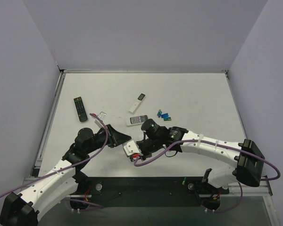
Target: Load the batteries into the remote control
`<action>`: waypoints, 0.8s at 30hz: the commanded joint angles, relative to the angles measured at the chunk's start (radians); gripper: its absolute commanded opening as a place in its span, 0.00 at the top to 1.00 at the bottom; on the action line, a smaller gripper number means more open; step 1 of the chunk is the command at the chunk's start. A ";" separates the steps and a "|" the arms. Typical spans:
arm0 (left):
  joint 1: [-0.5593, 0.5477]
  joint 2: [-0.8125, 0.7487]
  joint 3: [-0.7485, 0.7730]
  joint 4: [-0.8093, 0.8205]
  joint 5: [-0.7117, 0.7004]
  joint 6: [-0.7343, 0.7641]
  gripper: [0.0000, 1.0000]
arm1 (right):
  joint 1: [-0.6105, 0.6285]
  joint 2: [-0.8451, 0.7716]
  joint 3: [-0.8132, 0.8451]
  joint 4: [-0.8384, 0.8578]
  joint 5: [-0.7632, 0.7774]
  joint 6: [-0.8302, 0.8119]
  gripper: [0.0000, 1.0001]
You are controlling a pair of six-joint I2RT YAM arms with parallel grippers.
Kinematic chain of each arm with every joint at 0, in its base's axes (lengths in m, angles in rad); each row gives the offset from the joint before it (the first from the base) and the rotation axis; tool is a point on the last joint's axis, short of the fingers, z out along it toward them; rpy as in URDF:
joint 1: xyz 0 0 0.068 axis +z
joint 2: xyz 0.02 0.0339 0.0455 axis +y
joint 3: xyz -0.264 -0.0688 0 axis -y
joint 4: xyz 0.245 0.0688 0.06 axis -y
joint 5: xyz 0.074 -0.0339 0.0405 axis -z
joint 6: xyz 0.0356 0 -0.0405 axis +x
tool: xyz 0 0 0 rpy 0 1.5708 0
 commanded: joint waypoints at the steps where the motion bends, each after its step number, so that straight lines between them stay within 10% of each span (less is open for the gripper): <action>1: 0.001 -0.003 0.099 0.059 0.028 -0.022 1.00 | 0.020 0.039 0.029 -0.129 0.085 -0.060 1.00; 24: 0.024 -0.032 0.070 0.055 -0.118 -0.138 1.00 | 0.137 0.178 0.035 -0.171 0.408 -0.079 1.00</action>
